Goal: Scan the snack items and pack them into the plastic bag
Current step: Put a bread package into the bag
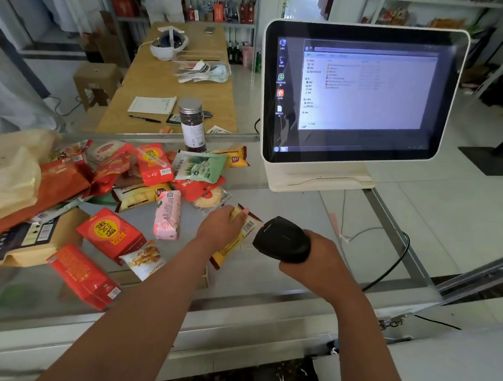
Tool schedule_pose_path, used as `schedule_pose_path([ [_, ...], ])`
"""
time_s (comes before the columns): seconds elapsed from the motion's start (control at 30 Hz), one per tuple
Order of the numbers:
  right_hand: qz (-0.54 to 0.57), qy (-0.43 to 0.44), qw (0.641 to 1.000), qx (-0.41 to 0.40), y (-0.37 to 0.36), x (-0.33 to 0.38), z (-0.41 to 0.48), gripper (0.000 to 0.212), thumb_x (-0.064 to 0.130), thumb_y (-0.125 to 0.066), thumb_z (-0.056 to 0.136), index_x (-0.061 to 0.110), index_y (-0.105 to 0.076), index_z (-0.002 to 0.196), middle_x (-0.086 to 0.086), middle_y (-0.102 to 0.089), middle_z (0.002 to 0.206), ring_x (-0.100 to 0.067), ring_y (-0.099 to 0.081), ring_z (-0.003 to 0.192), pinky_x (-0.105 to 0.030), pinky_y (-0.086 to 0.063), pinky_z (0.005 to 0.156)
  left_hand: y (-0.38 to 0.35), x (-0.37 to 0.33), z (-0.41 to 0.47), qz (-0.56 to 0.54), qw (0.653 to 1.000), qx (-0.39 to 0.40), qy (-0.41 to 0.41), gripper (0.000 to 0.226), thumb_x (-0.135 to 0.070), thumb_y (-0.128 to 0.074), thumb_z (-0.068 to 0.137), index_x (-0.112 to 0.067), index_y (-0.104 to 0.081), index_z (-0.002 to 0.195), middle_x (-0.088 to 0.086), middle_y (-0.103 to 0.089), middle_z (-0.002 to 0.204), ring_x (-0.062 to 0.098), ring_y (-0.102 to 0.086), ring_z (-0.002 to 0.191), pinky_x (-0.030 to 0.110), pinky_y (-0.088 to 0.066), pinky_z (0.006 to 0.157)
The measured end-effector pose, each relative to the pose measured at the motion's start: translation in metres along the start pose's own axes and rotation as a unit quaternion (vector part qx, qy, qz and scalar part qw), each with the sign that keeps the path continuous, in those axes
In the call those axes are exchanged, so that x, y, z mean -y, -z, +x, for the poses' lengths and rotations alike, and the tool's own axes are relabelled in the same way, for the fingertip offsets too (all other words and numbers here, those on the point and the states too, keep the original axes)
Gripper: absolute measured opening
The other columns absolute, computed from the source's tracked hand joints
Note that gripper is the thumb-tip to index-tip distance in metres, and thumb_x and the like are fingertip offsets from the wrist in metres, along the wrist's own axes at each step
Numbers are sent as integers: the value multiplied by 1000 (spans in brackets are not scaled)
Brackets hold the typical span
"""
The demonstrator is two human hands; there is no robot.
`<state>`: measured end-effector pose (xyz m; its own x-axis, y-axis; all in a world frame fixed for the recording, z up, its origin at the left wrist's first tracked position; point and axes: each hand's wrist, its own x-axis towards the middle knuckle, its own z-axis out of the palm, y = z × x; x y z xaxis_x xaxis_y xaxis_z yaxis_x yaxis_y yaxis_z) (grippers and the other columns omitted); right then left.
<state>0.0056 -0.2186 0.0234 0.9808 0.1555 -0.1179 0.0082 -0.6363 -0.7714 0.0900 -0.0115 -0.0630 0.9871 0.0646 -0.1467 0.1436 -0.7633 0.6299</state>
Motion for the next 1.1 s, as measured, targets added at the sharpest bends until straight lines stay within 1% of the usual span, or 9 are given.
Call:
schedule_pose_path([
  [0.1,9,0,1000,-5,1,0,-1,30,16,-77,72,21,-62,97,5,-66,83,-7,-63,82,-26,-54,75,-1,1,2,-2,1000,0,0,45,-54,-37,98,-14,-56,91,2,-61,85,20,-60,83,36,-48,75],
  [0.17,14,-1,1000,-7,2,1,-1,31,15,-77,73,21,-62,99,6,-66,83,-7,-62,82,-22,-53,74,-1,1,2,1,1000,-2,-1,46,-54,-37,98,-12,-57,92,4,-62,86,20,-60,83,34,-48,74],
  [0.23,14,-6,1000,-6,3,1,-1,33,16,-78,73,23,-60,101,8,-64,84,-6,-61,83,-19,-51,74,-1,-1,1,12,1000,-6,-2,48,-53,-36,98,-10,-58,97,6,-64,91,20,-59,84,33,-46,74],
  [0.33,18,-14,1000,-4,3,2,-1,34,16,-77,74,25,-58,101,9,-63,85,-7,-61,85,-21,-51,77,-1,-3,1,26,1000,-8,0,50,-53,-35,99,-10,-58,109,6,-63,100,19,-56,89,33,-44,78],
  [0.4,20,-15,1000,-4,3,2,-2,33,16,-77,75,25,-58,100,9,-63,84,-7,-61,84,-18,-50,75,-1,-2,1,32,999,-5,1,50,-53,-34,99,-11,-57,111,6,-63,101,19,-57,90,33,-46,79],
  [0.53,23,-10,1000,-6,5,2,-3,34,14,-77,74,28,-56,97,12,-61,82,-3,-60,81,-10,-44,68,-1,-2,2,31,1000,-1,1,50,-54,-33,99,-12,-57,111,4,-61,98,19,-58,91,31,-44,77],
  [0.63,25,-11,1000,-8,6,3,-4,34,12,-77,75,27,-55,97,13,-60,80,-3,-59,80,-12,-45,69,-1,-3,1,31,999,-4,1,50,-54,-33,99,-12,-57,111,4,-61,99,20,-58,92,32,-45,78],
  [0.8,28,-7,1000,-8,7,3,-6,35,10,-76,74,26,-55,98,12,-60,80,-3,-59,79,-8,-43,65,0,-3,-1,21,1000,-1,6,44,-54,-34,98,-15,-55,96,1,-61,87,18,-61,83,32,-49,74],
  [1.1,6,-12,1000,-21,4,-3,-3,32,14,-76,76,27,-54,96,12,-59,80,-2,-57,78,-8,-41,65,1,-6,-4,22,1000,1,3,46,-53,-34,99,-13,-56,105,3,-63,94,19,-61,88,34,-50,78],
])
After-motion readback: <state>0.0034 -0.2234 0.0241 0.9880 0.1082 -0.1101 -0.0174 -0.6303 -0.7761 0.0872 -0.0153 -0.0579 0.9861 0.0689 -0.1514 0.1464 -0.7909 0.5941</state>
